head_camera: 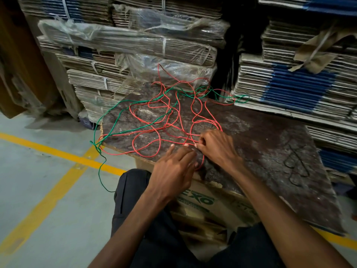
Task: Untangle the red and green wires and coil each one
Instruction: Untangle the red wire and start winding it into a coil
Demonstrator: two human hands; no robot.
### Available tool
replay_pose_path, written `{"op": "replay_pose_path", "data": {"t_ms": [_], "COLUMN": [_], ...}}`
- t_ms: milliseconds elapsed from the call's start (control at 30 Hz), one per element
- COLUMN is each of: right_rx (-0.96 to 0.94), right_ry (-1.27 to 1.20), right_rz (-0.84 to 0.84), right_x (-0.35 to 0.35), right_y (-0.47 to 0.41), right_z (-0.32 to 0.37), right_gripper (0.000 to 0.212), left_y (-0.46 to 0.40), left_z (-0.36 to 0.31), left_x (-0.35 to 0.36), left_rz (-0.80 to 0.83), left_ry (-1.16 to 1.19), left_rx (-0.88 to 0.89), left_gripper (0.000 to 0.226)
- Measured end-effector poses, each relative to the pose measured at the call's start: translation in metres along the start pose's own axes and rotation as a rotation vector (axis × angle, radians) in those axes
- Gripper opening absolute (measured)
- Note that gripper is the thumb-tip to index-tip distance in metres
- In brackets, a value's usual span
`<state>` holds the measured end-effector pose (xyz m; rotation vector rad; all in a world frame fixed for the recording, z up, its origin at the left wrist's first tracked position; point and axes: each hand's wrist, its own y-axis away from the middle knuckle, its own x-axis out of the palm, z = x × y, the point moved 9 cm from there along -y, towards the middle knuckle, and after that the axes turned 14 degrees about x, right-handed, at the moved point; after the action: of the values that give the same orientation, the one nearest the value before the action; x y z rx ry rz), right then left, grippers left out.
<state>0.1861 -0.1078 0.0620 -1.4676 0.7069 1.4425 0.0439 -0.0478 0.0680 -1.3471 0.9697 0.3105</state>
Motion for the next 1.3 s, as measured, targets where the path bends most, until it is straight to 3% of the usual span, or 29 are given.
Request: {"op": "replay_pose_path", "data": {"t_ms": [167,333,433,667,833,933,1133,1300], "right_rx": [-0.029,-0.174,-0.128,0.222,0.218,0.233,0.303,0.298], "right_ry": [0.027,0.084,-0.112,-0.736,-1.007,-1.105,-1.398,-1.694], "right_rz": [-0.001,-0.083,-0.050,0.052,-0.126,-0.215,-0.186,-0.187], "right_x": [0.002,0.005,0.002,-0.005,-0.042,-0.061,-0.081,-0.099], "right_y": [0.001,0.007,0.005,-0.015,-0.015,-0.012,-0.006,0.000], "right_z": [-0.001,0.007,-0.005,-0.067,-0.095,-0.107,-0.131,-0.147], "right_gripper": [0.023,0.019,0.011,0.010,0.020,0.014,0.016,0.013], "left_y": [-0.029,-0.040,-0.032,-0.017,-0.025,-0.035,-0.046,-0.061], "left_z": [-0.003,0.046,0.060,0.068,0.067,0.063,0.062,0.072], "left_x": [-0.016,0.002,0.006,0.018,0.023,0.022,0.014,-0.003], "left_rz": [-0.041,0.218,0.273,0.314,0.287,0.255,0.200,0.103], "left_ry": [-0.107,-0.242,-0.264,-0.231,-0.183,-0.139,-0.017,-0.042], "left_rx": [0.095,-0.032,-0.086,-0.109,-0.105,-0.068,-0.037,-0.155], "left_gripper": [0.028,0.040,0.042,0.042,0.044,0.045,0.056,0.045]}}
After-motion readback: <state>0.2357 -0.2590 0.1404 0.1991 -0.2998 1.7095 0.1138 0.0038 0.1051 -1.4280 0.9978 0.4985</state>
